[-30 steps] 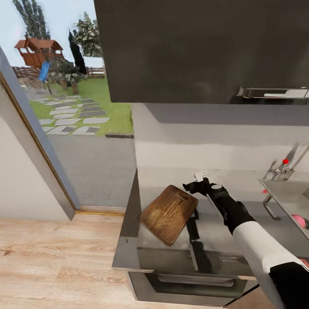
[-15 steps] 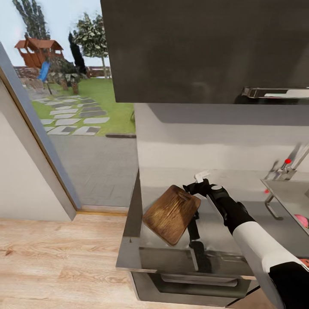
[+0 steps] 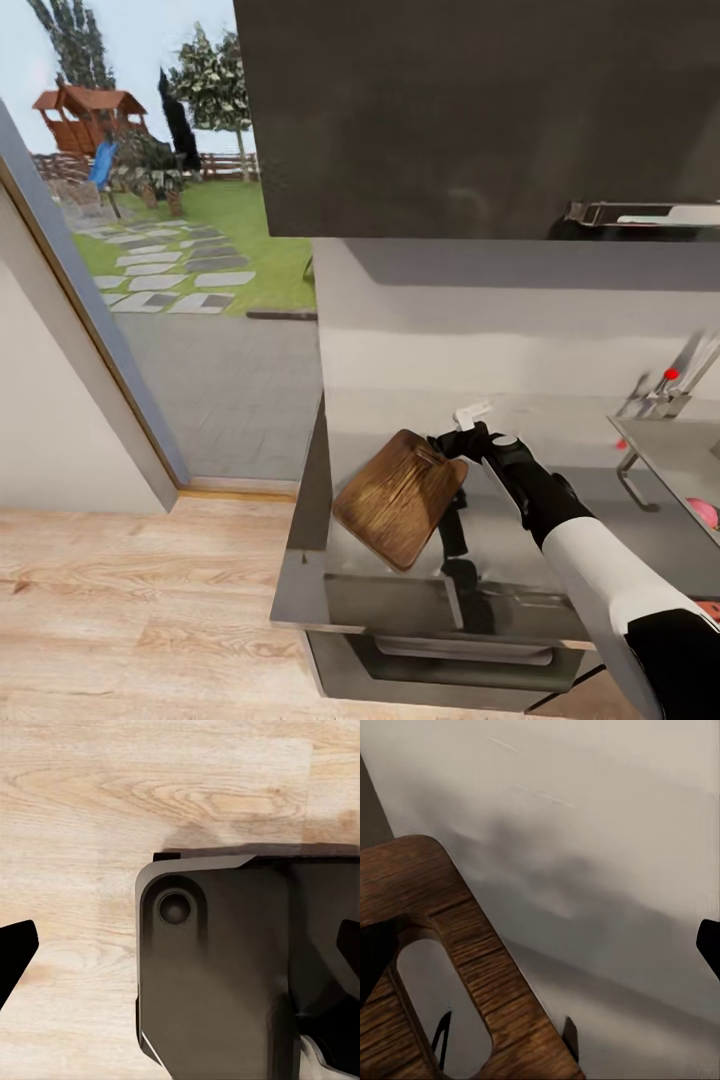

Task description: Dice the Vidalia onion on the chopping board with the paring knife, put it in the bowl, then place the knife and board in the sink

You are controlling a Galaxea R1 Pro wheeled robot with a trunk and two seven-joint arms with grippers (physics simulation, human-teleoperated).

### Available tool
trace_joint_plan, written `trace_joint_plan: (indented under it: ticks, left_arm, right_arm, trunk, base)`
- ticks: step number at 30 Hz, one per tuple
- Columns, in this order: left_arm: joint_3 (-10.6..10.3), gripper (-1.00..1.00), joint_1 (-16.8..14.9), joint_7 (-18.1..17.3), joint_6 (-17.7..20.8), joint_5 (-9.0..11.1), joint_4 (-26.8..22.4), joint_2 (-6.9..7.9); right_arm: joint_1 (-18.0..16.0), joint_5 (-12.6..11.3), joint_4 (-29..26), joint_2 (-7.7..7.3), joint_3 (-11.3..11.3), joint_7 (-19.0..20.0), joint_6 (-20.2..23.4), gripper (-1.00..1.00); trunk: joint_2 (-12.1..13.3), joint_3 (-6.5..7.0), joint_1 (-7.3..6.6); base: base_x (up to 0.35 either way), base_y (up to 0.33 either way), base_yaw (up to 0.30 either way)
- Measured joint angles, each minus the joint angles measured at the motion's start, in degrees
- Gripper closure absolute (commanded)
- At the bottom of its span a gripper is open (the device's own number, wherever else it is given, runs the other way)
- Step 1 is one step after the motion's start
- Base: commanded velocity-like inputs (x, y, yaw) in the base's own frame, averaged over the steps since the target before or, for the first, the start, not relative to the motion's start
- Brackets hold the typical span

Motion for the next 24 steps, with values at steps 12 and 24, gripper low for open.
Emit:
trace_joint_plan:
  ticks: [12,24]
  left_arm:
    - [0.0,-1.00,0.0,0.0,0.0,0.0,0.0,0.00]
    - [0.0,-1.00,0.0,0.0,0.1,0.0,0.0,0.00]
  right_arm:
    - [0.0,0.0,0.4,-0.05,0.0,0.0,-0.1,-1.00]
    - [0.0,0.2,0.4,-0.06,0.0,-0.2,-0.1,-1.00]
  trunk:
    - [0.0,-0.66,0.00]
    - [0.0,-1.28,0.00]
  base:
    - [-0.001,0.000,0.000]
    - [0.000,-0.020,0.000]
